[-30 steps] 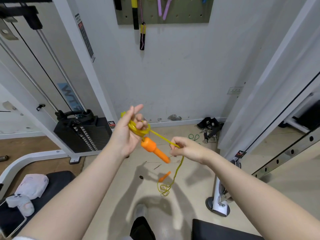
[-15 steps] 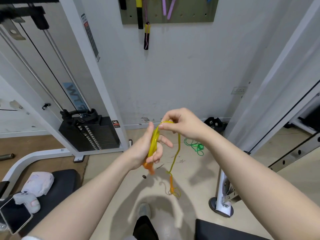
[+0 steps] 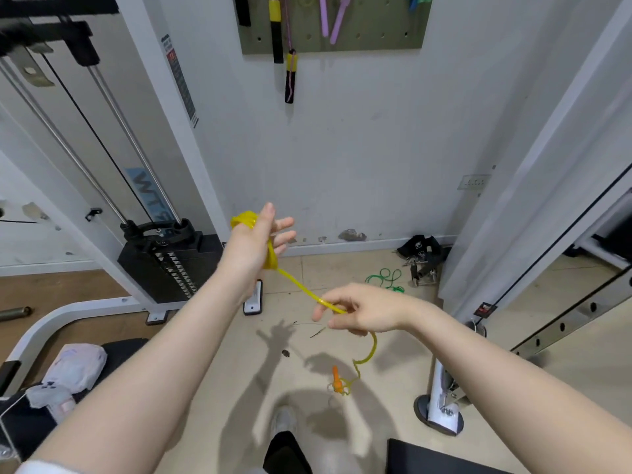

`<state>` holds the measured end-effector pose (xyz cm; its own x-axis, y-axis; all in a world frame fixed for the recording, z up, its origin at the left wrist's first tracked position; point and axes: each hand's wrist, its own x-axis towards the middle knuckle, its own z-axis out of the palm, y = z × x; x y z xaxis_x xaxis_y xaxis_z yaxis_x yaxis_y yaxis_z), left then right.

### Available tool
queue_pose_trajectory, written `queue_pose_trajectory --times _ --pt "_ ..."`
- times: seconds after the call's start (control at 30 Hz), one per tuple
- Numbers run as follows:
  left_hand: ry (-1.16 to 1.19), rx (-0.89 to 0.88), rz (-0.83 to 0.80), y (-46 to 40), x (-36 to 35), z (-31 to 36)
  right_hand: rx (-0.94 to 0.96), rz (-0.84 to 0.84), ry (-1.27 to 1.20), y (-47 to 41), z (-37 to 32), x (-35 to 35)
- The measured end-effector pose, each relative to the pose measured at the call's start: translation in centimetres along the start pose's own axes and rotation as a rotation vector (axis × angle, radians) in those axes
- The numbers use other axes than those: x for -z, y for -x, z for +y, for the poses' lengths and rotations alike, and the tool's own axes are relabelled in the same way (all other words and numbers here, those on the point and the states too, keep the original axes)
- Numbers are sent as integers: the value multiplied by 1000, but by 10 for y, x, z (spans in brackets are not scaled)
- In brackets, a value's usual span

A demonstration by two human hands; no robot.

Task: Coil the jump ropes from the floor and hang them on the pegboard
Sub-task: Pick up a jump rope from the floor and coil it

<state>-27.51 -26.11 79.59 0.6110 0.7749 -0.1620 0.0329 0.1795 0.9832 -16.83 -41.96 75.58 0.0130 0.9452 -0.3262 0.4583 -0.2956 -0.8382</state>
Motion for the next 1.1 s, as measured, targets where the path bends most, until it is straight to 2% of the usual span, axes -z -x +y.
queue_pose_trajectory --times 0.07,0.1,0.17,0.2,0.27,0.33,0.37,0.43,0.47,0.5,0.57,0.6,0.73,0.8,0.87,0.93,0.97,1.03,1.1 --pt "-232 21 72 -7 -3 -24 43 -54 -21 4 -23 2" --pt "-364 25 34 -5 -6 -32 64 -30 -6 5 -32 6" --pt "-520 4 -172 12 -18 -38 117 134 41 6 -44 16" --pt "-464 34 -303 23 -23 -36 155 244 19 6 -47 24" --pt "-173 224 -496 43 -29 -26 230 456 -95 8 -46 39" --pt "26 329 -662 51 -23 -19 261 582 -142 8 -41 49" --pt "84 347 -807 51 -19 -14 263 603 -171 8 -39 49" --pt "234 326 -1210 52 -13 -3 249 545 -284 3 -32 41" --pt "307 279 -1356 52 -12 3 226 491 -341 0 -29 33" --pt "364 217 -1411 52 -11 9 181 448 -353 -4 -25 24" --pt "420 76 -1306 50 -13 20 73 400 -291 -9 -12 7" --pt "411 6 -1170 49 -16 25 33 384 -270 -9 -7 0" --pt "143 -166 -355 29 -24 25 -44 266 -130 -2 2 -6" --pt "-65 -192 -127 10 -18 9 -23 149 -164 3 -4 -3" --pt "-389 -186 -92 0 -8 -12 -38 72 -161 6 -15 3" --pt "-635 -168 -193 2 -8 -31 -20 66 -131 8 -27 10" --pt "-648 -160 -226 10 -13 -36 14 91 -170 9 -31 16" --pt "-480 -57 -255 26 -26 -35 71 218 -338 10 -35 29" --pt "-345 127 -440 36 -33 -31 92 416 -449 11 -33 42"
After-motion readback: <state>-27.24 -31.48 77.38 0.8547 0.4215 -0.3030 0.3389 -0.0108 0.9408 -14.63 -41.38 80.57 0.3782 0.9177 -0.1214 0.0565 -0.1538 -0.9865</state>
